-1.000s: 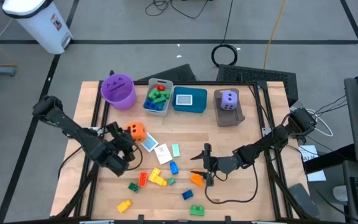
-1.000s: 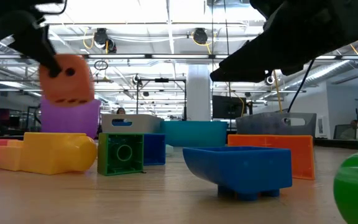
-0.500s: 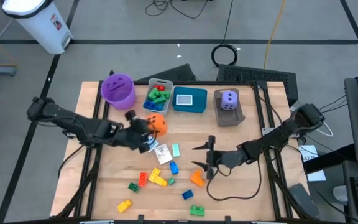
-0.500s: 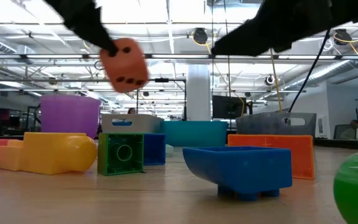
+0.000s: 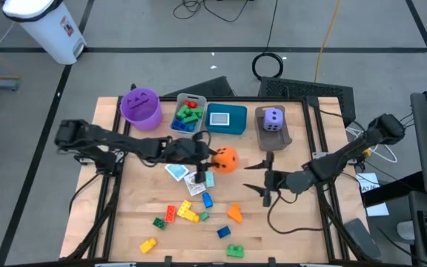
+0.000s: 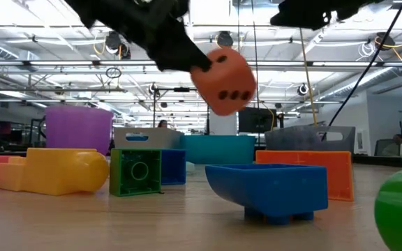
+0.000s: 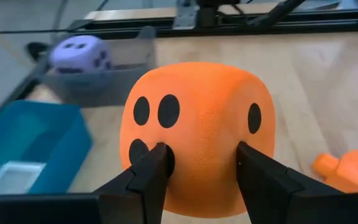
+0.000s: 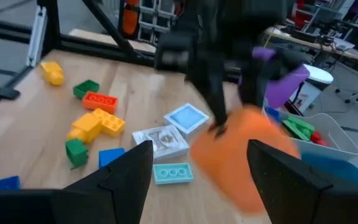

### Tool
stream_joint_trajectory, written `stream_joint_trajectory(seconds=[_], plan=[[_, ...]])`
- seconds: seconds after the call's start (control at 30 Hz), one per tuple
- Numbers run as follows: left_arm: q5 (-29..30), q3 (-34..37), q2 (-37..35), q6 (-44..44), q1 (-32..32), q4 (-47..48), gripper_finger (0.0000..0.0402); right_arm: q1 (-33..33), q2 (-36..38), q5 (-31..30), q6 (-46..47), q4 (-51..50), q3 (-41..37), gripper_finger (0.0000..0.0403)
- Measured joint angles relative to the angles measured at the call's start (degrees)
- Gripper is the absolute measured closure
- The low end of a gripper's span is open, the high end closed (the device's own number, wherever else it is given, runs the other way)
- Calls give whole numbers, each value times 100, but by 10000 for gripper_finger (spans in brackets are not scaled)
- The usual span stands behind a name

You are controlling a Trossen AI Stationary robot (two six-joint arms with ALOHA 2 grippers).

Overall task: Pick & Place Toys
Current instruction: Put the orange die into the black bin

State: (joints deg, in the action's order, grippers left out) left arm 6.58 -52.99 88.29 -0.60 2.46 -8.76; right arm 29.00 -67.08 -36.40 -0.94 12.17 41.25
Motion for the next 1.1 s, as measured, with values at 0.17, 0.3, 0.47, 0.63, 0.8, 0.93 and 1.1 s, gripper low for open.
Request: stream_joint_trajectory(seconds=[0.17,0.3,0.47,0.63,0.8,0.93,1.1], plan=[[-722,-114,726,-46,-201,-1016,229,0,268,-79,24,-519,0,152],[-1087,-414,1024,-44,-320,-1253,229,0,310,-570,-305,-773,0,152],[-1317,-649,1303,-41,-460,-1284,229,0,309,-556,-548,-773,0,152],[-1476,-642,1641,91,-587,-1517,229,26,314,-226,-809,-673,0,152],[-1769,-643,1772,279,-785,-1944,229,110,318,-468,-1247,-724,0,152],[-1858,-640,1684,514,-1044,-1988,229,113,316,-724,-1467,-792,0,152],[-2443,-645,1681,1129,-1416,-2215,229,113,316,-1010,-1512,-1068,0,152]])
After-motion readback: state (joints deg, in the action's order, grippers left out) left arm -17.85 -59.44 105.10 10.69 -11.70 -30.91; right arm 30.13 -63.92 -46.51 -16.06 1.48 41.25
